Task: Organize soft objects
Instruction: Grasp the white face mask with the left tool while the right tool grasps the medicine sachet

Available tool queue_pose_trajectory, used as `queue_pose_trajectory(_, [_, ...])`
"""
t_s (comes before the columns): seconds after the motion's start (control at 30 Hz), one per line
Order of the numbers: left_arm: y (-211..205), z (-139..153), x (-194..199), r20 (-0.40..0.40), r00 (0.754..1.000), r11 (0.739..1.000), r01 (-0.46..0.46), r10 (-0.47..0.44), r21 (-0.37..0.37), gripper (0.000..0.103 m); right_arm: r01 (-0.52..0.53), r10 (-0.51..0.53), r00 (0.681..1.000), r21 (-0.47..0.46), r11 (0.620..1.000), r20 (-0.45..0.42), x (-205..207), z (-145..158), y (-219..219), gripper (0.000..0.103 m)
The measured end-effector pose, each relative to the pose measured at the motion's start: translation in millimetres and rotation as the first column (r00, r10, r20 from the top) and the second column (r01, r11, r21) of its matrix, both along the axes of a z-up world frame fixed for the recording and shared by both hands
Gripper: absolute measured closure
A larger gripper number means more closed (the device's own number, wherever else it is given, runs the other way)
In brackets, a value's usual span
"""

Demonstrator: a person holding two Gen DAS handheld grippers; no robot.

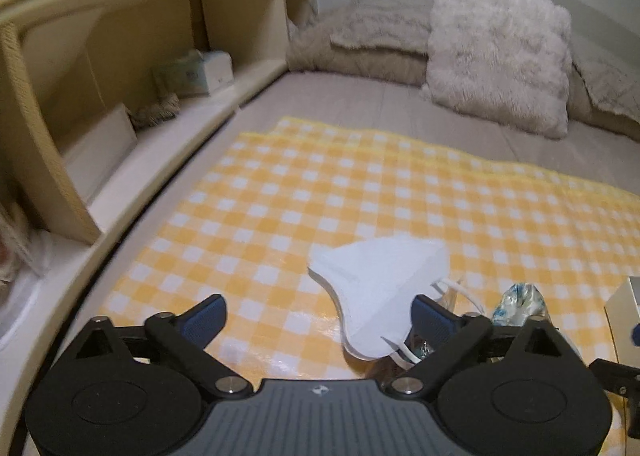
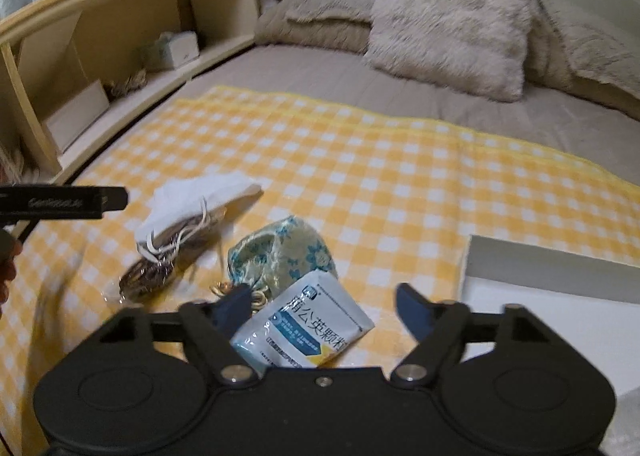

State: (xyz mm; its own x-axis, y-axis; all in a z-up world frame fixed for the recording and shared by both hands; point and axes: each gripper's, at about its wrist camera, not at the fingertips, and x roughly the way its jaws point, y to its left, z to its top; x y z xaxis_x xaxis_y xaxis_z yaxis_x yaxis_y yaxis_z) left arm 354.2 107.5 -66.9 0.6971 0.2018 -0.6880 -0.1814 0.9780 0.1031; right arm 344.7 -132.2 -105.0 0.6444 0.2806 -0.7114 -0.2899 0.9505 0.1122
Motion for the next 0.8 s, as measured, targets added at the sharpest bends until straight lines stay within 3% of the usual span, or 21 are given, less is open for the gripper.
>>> queue_pose_trajectory(0.2, [1, -18, 24, -0.05, 0.998, 0.998, 0.021, -0.024, -0.059, 0.015, -0.074, 0.074, 0.995, 0.017, 0.997, -0.06, 14, -21, 6, 0.052])
queue_pose_trajectory(0.33, [-4, -34, 38, -0.092, 0.995, 0.997, 0.025, -0.031, -0.07, 0.02, -0.148, 0.144, 0.985, -0.039, 0.988, -0.095, 10, -41, 17, 0.054])
queue_pose_trajectory(0.5, [-10, -47, 49, -0.127, 0.99, 0.996, 0.045, -0.055, -0.081, 0.03, -0.306, 0.298, 0.951, -0.107, 0.946, -0.082, -5, -44, 23, 0.054])
queue_pose_trajectory(0.7, [-11, -53, 55, -0.148, 0.988, 0.994, 0.025, -0.041, -0.11, 0.055, -0.485, 0.473, 0.87, -0.072, 0.871, -0.141, -22, -42, 14, 0.054])
queue_pose_trajectory(0.8, [-12, -53, 56, -0.156, 0.986, 0.989, 0.034, -0.057, -0.144, 0.077, -0.539, 0.524, 0.831, -0.037, 0.841, -0.188, -27, -38, 11, 0.055])
